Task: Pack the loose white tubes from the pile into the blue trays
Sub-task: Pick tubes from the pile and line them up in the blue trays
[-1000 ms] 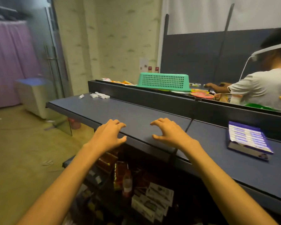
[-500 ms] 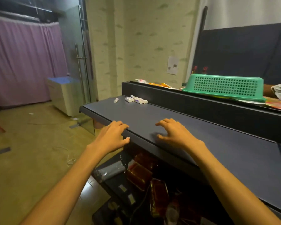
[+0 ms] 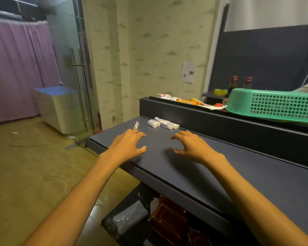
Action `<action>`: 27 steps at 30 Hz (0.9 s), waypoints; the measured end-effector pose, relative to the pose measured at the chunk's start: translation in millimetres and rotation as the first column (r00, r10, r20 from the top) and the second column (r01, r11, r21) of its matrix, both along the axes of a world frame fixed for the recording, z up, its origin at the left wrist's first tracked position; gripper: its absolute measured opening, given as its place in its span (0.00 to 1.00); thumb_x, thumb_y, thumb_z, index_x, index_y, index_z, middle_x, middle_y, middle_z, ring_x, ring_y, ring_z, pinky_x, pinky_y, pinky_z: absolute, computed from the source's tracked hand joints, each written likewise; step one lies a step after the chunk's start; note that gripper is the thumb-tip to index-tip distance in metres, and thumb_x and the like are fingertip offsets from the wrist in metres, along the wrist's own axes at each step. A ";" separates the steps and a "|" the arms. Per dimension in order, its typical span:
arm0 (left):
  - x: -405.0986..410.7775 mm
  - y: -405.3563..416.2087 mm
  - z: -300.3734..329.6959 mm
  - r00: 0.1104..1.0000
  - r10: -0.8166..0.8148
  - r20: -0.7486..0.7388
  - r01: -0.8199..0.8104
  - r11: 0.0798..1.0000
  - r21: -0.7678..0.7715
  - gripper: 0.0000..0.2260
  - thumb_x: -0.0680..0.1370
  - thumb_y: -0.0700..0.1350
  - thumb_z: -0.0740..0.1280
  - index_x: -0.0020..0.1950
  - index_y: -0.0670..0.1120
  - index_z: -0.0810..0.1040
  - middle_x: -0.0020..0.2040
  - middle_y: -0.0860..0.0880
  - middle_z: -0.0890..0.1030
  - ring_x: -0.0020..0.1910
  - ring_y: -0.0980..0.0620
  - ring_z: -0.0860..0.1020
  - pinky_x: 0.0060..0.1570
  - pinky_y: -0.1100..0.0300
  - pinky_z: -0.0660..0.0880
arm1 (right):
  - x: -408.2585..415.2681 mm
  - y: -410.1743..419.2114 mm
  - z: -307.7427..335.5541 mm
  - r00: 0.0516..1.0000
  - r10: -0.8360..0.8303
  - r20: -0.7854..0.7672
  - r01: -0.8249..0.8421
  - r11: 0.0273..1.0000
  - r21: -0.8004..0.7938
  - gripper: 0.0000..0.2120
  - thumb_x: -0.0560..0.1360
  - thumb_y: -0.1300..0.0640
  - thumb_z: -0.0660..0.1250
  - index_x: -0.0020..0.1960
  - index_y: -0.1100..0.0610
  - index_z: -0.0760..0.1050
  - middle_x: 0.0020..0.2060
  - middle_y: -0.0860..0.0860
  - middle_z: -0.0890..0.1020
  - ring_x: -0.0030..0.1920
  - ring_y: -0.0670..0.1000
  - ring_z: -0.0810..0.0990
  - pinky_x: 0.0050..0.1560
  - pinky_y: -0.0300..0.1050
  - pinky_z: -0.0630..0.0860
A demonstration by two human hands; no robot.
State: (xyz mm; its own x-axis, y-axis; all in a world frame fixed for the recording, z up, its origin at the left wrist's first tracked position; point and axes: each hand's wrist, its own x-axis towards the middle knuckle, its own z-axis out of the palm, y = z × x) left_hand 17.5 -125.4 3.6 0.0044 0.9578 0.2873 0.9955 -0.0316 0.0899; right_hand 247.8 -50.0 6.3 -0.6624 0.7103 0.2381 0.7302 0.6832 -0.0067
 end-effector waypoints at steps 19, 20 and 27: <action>-151.3 178.8 -2.2 0.907 -0.417 0.052 0.420 0.903 -0.088 0.25 0.75 0.37 0.64 0.72 0.50 0.70 0.71 0.50 0.70 0.70 0.49 0.67 0.69 0.55 0.64 | -124.9 70.1 -2.1 0.907 -0.417 -0.050 0.414 0.908 -0.061 0.24 0.76 0.47 0.67 0.71 0.49 0.68 0.68 0.50 0.72 0.65 0.52 0.70 0.64 0.48 0.70; -154.2 188.0 -2.4 0.901 -0.432 0.039 0.434 0.894 -0.115 0.25 0.75 0.37 0.65 0.72 0.51 0.70 0.71 0.50 0.69 0.70 0.49 0.67 0.69 0.56 0.64 | -127.8 71.6 -1.9 0.901 -0.432 -0.051 0.428 0.901 -0.062 0.24 0.76 0.47 0.67 0.70 0.49 0.68 0.68 0.50 0.72 0.65 0.52 0.70 0.63 0.48 0.70; -156.0 227.1 -14.7 0.855 -0.518 0.005 0.510 0.840 -0.188 0.18 0.75 0.38 0.65 0.61 0.54 0.80 0.64 0.50 0.77 0.63 0.46 0.74 0.62 0.51 0.72 | -123.7 80.4 -3.1 0.853 -0.520 -0.042 0.517 0.854 -0.058 0.23 0.76 0.46 0.67 0.69 0.50 0.69 0.65 0.51 0.74 0.62 0.52 0.72 0.62 0.49 0.72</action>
State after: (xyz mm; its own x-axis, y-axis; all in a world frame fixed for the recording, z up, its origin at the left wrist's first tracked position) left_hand -138.5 101.7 -11.1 0.5187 0.8488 0.1023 0.8437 -0.5275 0.0992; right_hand 124.1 30.4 3.2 -0.1822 0.9574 0.2242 0.9760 0.2038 -0.0768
